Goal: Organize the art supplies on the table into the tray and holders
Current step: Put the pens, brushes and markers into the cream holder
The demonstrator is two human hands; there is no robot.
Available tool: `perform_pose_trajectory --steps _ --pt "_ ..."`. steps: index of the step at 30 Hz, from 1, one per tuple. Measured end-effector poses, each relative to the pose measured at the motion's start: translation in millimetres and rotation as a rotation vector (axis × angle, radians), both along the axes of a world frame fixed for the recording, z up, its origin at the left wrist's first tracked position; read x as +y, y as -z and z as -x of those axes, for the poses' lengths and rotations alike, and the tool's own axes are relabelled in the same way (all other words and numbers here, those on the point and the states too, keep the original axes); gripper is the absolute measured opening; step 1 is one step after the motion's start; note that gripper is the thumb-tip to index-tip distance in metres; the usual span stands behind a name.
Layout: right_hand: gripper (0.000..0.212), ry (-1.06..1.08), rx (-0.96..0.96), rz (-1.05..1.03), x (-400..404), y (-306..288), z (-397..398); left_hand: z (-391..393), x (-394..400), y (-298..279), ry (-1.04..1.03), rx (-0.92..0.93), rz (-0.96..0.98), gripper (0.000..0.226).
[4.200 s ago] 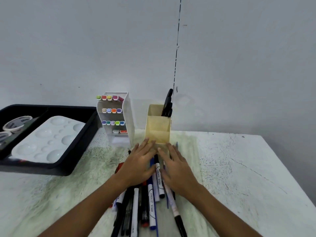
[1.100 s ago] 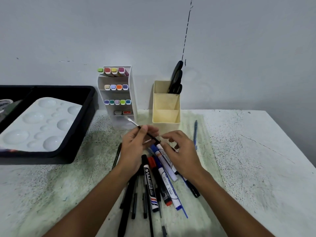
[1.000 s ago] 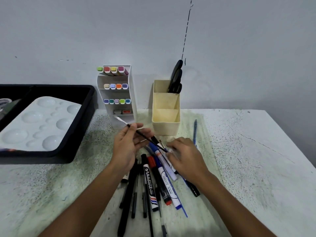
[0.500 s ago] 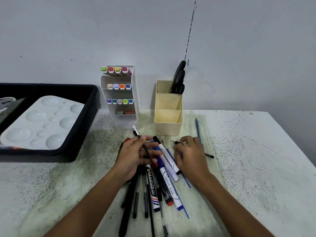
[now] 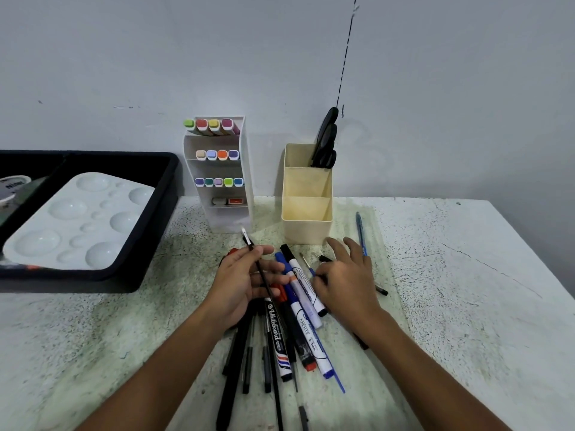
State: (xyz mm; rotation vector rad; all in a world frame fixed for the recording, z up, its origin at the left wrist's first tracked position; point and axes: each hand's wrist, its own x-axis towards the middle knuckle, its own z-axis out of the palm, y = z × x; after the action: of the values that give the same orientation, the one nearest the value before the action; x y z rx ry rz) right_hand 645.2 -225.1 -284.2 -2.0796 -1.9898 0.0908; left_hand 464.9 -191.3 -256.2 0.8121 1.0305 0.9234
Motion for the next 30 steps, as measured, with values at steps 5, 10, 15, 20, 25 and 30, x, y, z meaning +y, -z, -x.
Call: perform_pose_trajectory --steps 5,10,15,20,25,30 --pt "0.024 0.047 0.002 0.013 -3 1 2 0 0 -1 -0.009 0.006 0.03 0.024" --pt "0.014 0.143 0.4 -0.049 0 -11 3 -2 -4 -5 -0.001 -0.105 0.135 0.03" --pt "0.02 0.168 1.029 -0.074 -9 -43 18 -7 -13 -4 0.101 -0.217 0.22 0.029" --pt "0.013 0.218 1.195 0.019 -6 -47 38 -20 -29 -10 0.288 -0.237 0.215 0.03" --pt "0.01 0.101 1.013 -0.026 -8 -48 40 -16 -29 -7 0.201 -0.155 0.158 0.018" --pt "0.029 -0.076 0.391 -0.055 -19 -18 16 6 -23 -4 0.074 -0.135 0.185 0.02"
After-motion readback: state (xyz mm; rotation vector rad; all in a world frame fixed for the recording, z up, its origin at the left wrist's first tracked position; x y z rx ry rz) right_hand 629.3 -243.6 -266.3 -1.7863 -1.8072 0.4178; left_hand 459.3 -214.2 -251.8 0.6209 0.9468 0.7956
